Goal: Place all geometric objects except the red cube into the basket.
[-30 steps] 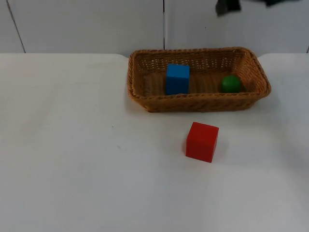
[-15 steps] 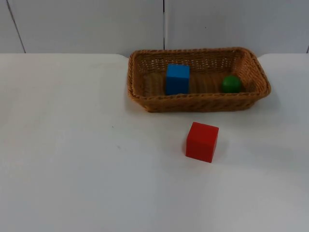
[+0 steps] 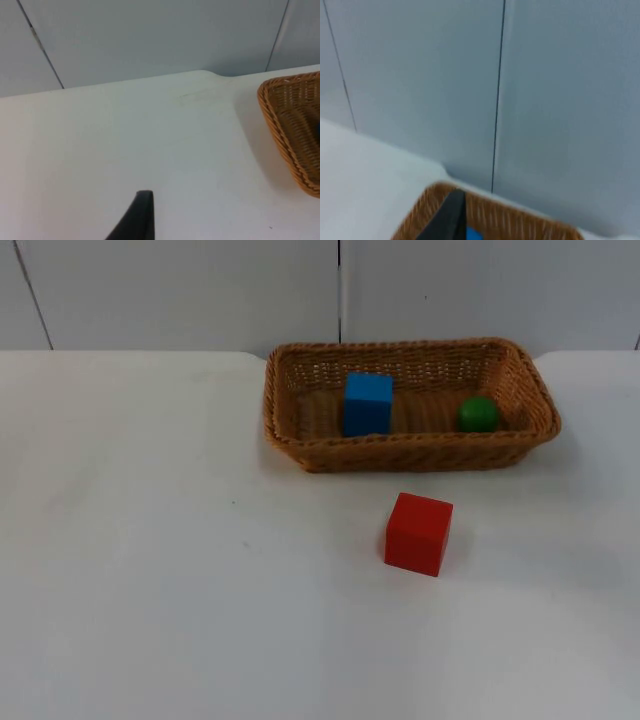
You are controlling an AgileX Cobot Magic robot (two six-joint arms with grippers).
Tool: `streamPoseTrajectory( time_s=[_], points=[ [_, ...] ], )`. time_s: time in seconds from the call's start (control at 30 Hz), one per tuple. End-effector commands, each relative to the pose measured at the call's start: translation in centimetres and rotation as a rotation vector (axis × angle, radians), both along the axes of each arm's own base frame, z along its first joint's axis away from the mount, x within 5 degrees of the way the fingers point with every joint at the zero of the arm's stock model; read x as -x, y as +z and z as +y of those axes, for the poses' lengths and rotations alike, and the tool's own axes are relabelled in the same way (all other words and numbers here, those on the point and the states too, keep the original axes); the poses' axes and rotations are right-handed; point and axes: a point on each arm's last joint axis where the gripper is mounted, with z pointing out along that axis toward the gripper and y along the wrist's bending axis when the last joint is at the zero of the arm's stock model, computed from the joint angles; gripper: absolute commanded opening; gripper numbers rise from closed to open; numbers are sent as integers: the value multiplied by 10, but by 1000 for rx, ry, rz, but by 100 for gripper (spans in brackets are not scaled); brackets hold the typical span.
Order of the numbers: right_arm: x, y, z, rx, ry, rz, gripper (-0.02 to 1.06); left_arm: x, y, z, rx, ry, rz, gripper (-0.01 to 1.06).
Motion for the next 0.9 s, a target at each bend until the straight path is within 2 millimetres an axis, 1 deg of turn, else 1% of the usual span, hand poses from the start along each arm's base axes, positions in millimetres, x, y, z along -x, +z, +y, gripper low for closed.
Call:
streamPoseTrajectory(
  time_s=[0.0, 0.03, 0.1, 0.17, 0.2, 0.23, 0.27, 0.3, 0.33, 0.4, 0.43, 0.47, 0.5, 0.53, 0.57, 0.63, 0.67, 0.7, 0.73, 0.83, 0.87],
  points=[
    [16, 21, -6, -84, -6, -78, 104, 0, 3, 1, 17, 8, -15, 105],
    [16, 21, -6, -84, -6, -78, 104, 0, 3, 1, 17, 8, -15, 105],
    [20, 28, -19, -99, -54, -50, 104, 1, 12, 1, 24, 5, -53, 105],
    [18, 28, -36, -107, -134, 5, 104, 3, 26, 1, 62, 20, -99, 105],
    [18, 28, -36, -107, -134, 5, 104, 3, 26, 1, 62, 20, -99, 105],
    [16, 25, -48, -96, -188, 40, 104, 3, 33, 2, 72, 28, -118, 105],
    [14, 21, -67, -86, -272, 82, 104, 3, 42, 2, 73, 34, -135, 105],
    [14, 19, -77, -69, -313, 104, 104, 3, 45, 2, 72, 36, -138, 105],
    [14, 19, -77, -69, -313, 104, 104, 3, 45, 2, 72, 36, -138, 105],
    [14, 15, -101, -39, -414, 142, 104, 3, 48, 4, 52, 46, -153, 105],
    [15, 14, -111, -28, -451, 146, 104, 3, 49, 5, 59, 63, -161, 105],
    [16, 14, -117, -45, -476, 151, 104, 2, 49, 9, 66, 91, -165, 105],
    [16, 14, -117, -45, -476, 151, 104, 2, 49, 9, 66, 91, -165, 105],
    [16, 14, -123, -48, -502, 150, 104, 1, 50, 14, 83, 123, -168, 105],
    [17, 13, -126, -47, -506, 155, 105, 2, 51, 18, 84, 136, -170, 105],
    [17, 11, -122, -12, -457, 175, 105, 4, 54, 26, 67, 149, -181, 105],
    [17, 10, -118, 8, -417, 187, 105, 7, 56, 26, 65, 126, -188, 105],
    [17, 10, -118, 8, -417, 187, 105, 7, 56, 26, 65, 126, -188, 105],
    [17, 9, -111, 4, -355, 196, 105, 13, 61, 25, 59, 94, -201, 105],
    [14, 6, -103, -45, -304, 216, 105, 23, 69, 22, 116, 68, -220, 105],
    [14, 6, -103, -45, -304, 216, 105, 23, 69, 22, 116, 68, -220, 105]
  ],
)
